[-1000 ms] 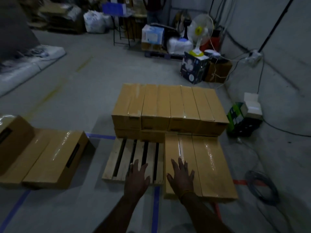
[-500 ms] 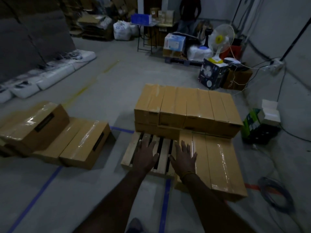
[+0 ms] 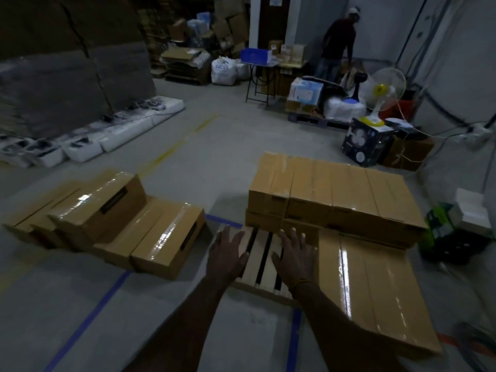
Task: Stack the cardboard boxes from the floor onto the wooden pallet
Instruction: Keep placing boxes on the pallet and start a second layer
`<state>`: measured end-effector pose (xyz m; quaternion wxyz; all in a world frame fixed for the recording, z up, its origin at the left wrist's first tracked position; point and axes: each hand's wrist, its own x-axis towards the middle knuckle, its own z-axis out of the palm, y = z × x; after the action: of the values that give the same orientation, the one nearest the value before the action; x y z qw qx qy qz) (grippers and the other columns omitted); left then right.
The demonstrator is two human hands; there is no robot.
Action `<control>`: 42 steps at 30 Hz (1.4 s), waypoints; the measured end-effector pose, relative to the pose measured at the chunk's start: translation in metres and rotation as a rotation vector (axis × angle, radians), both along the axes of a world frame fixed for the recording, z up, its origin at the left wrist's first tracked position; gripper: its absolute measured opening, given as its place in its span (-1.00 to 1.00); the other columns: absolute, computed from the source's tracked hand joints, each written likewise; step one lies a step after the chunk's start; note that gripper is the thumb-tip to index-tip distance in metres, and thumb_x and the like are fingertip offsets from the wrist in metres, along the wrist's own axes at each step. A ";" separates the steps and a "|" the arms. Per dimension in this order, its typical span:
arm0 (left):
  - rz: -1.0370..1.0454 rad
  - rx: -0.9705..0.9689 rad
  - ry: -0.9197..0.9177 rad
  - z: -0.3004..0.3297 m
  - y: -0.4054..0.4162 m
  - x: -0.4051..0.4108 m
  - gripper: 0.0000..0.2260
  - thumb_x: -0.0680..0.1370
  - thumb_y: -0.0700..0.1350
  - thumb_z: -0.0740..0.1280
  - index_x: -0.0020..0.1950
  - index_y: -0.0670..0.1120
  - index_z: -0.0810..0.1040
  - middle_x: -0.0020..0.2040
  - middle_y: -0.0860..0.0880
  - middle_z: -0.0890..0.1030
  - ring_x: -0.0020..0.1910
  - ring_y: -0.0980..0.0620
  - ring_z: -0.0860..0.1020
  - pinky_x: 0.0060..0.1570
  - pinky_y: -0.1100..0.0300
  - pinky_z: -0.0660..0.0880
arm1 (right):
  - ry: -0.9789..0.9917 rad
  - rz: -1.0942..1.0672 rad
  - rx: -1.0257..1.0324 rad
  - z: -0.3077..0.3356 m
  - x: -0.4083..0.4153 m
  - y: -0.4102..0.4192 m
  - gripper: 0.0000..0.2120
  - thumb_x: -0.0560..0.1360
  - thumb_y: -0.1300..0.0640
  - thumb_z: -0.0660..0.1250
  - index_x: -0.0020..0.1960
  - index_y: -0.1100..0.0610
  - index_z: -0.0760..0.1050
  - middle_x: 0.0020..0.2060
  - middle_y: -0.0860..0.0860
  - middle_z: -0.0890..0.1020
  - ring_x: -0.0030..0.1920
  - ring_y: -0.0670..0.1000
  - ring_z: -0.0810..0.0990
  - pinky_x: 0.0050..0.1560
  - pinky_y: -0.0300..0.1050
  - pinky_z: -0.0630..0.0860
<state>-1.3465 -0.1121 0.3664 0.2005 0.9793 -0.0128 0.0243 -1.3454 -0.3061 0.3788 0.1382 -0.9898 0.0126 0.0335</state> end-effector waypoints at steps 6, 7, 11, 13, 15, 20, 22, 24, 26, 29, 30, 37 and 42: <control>0.076 0.017 -0.004 0.012 0.123 0.008 -0.41 0.57 0.07 0.33 0.56 0.02 0.23 0.56 -0.14 0.11 0.51 -0.18 0.22 0.39 -0.04 0.34 | 0.026 0.106 0.029 -0.005 0.020 0.120 -0.36 0.64 -0.16 0.15 0.63 -0.05 -0.02 0.63 0.03 -0.11 0.61 0.19 -0.20 0.51 0.42 -0.14; 0.074 0.030 -0.019 0.014 0.141 0.009 -0.40 0.56 0.06 0.34 0.56 -0.01 0.23 0.55 -0.16 0.13 0.50 -0.19 0.23 0.38 -0.05 0.34 | 0.021 0.119 0.031 -0.005 0.023 0.140 -0.35 0.64 -0.16 0.15 0.63 -0.05 -0.02 0.63 0.04 -0.11 0.61 0.20 -0.20 0.50 0.42 -0.14; 0.105 0.018 -0.027 0.023 0.200 0.016 -0.40 0.58 0.03 0.34 0.57 -0.04 0.22 0.55 -0.18 0.15 0.49 -0.20 0.22 0.37 -0.06 0.32 | 0.011 0.181 0.008 -0.001 0.037 0.211 -0.36 0.64 -0.16 0.15 0.63 -0.03 -0.01 0.63 0.06 -0.08 0.61 0.20 -0.17 0.51 0.41 -0.14; 0.121 0.000 -0.033 0.025 0.222 0.019 -0.41 0.58 0.04 0.34 0.57 -0.01 0.22 0.56 -0.17 0.13 0.51 -0.20 0.19 0.37 -0.07 0.31 | 0.016 0.213 -0.010 0.001 0.042 0.239 -0.35 0.64 -0.16 0.14 0.63 -0.03 -0.02 0.63 0.06 -0.10 0.61 0.20 -0.18 0.51 0.41 -0.14; 0.136 -0.010 -0.030 0.024 0.243 0.023 -0.41 0.58 0.05 0.35 0.56 0.00 0.22 0.57 -0.16 0.11 0.52 -0.20 0.18 0.38 -0.07 0.31 | 0.026 0.244 -0.001 0.004 0.049 0.262 -0.36 0.65 -0.15 0.13 0.63 -0.04 -0.04 0.63 0.05 -0.12 0.60 0.19 -0.20 0.50 0.40 -0.17; 0.211 -0.049 0.014 0.012 0.291 0.042 -0.39 0.58 0.08 0.33 0.58 0.03 0.20 0.59 -0.15 0.08 0.54 -0.19 0.14 0.41 -0.10 0.30 | 0.031 0.298 -0.019 -0.001 0.079 0.310 -0.35 0.65 -0.12 0.13 0.63 -0.02 -0.07 0.63 0.06 -0.12 0.60 0.20 -0.20 0.49 0.41 -0.16; 0.233 -0.061 0.036 0.006 0.309 0.052 -0.40 0.59 0.08 0.33 0.58 0.04 0.20 0.60 -0.15 0.06 0.55 -0.19 0.14 0.41 -0.09 0.30 | 0.040 0.312 -0.018 -0.007 0.095 0.329 -0.35 0.65 -0.13 0.13 0.63 -0.02 -0.07 0.63 0.06 -0.11 0.61 0.19 -0.19 0.50 0.42 -0.15; 0.261 -0.062 0.054 0.001 0.329 0.065 -0.40 0.59 0.07 0.32 0.59 0.05 0.18 0.61 -0.14 0.05 0.56 -0.17 0.12 0.42 -0.08 0.29 | 0.051 0.331 -0.017 -0.014 0.113 0.350 -0.36 0.66 -0.14 0.12 0.63 -0.03 -0.07 0.63 0.07 -0.10 0.61 0.19 -0.18 0.51 0.43 -0.15; 0.281 -0.050 0.069 -0.006 0.350 0.082 -0.40 0.60 0.09 0.30 0.59 0.05 0.17 0.61 -0.15 0.04 0.56 -0.17 0.11 0.43 -0.08 0.29 | 0.070 0.344 -0.013 -0.021 0.133 0.372 -0.35 0.65 -0.15 0.13 0.63 -0.03 -0.07 0.63 0.08 -0.08 0.61 0.19 -0.17 0.51 0.43 -0.16; 0.284 -0.034 0.100 -0.015 0.381 0.114 -0.40 0.61 0.13 0.28 0.60 0.05 0.16 0.61 -0.15 0.05 0.56 -0.17 0.10 0.43 -0.08 0.29 | 0.093 0.350 0.022 -0.032 0.171 0.403 -0.35 0.64 -0.17 0.13 0.63 -0.06 -0.05 0.63 0.07 -0.04 0.61 0.18 -0.15 0.51 0.42 -0.17; 0.283 -0.019 0.111 -0.016 0.391 0.125 -0.40 0.61 0.13 0.28 0.60 0.05 0.16 0.61 -0.15 0.06 0.56 -0.17 0.11 0.42 -0.09 0.30 | 0.102 0.352 0.027 -0.034 0.185 0.412 -0.34 0.64 -0.18 0.12 0.63 -0.06 -0.07 0.63 0.07 -0.05 0.61 0.18 -0.15 0.51 0.41 -0.18; 0.326 -0.028 0.149 -0.009 0.434 0.219 -0.40 0.61 0.11 0.29 0.59 0.08 0.15 0.61 -0.12 0.05 0.56 -0.17 0.13 0.42 -0.08 0.29 | 0.125 0.355 0.022 -0.032 0.279 0.452 -0.34 0.65 -0.19 0.11 0.64 -0.06 -0.09 0.63 0.07 -0.13 0.61 0.20 -0.19 0.51 0.37 -0.15; 0.305 -0.046 0.151 -0.012 0.449 0.268 -0.40 0.60 0.10 0.31 0.59 0.07 0.16 0.61 -0.12 0.06 0.56 -0.17 0.13 0.43 -0.08 0.31 | 0.118 0.363 0.015 -0.029 0.323 0.473 -0.35 0.66 -0.17 0.10 0.64 -0.04 -0.09 0.62 0.09 -0.14 0.61 0.20 -0.19 0.51 0.34 -0.17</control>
<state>-1.0780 0.3365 0.3540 0.2173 0.9641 0.1515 -0.0190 -1.0223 0.1668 0.3495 0.1363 -0.9710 -0.1583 0.1160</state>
